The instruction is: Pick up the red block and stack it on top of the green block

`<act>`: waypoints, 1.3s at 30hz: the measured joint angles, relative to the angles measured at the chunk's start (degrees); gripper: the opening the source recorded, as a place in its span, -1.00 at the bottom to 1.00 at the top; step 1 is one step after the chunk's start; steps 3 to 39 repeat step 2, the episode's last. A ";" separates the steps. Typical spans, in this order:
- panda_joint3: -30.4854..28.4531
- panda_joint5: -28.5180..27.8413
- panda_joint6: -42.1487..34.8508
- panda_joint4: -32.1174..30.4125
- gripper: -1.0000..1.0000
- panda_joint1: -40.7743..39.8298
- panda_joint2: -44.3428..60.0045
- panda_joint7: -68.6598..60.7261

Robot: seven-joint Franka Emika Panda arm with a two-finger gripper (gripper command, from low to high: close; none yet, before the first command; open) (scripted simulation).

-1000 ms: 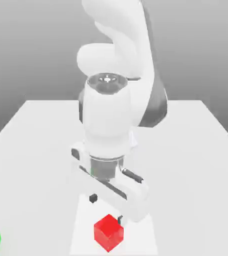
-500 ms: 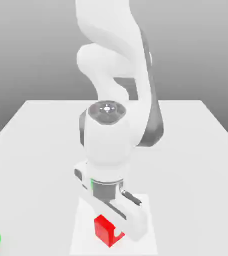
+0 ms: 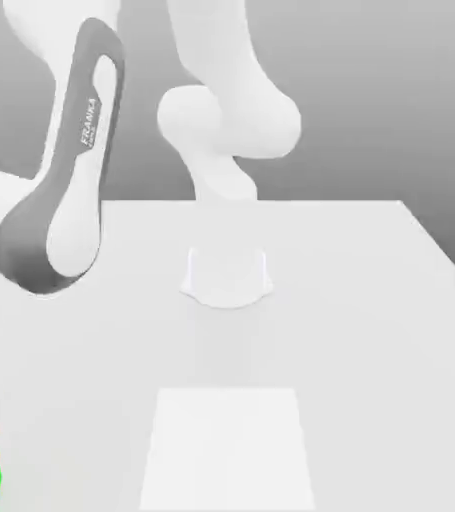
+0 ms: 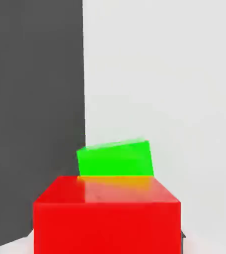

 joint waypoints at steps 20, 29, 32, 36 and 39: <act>0.00 0.00 0.00 0.00 1.00 0.00 0.00 0.00; 0.00 0.00 0.00 0.00 1.00 0.00 0.00 0.00; 0.00 0.00 0.00 0.00 1.00 0.00 0.00 0.00; 0.00 0.00 0.00 0.00 1.00 0.00 0.00 0.00; 0.00 0.00 0.00 0.00 1.00 0.00 0.00 0.00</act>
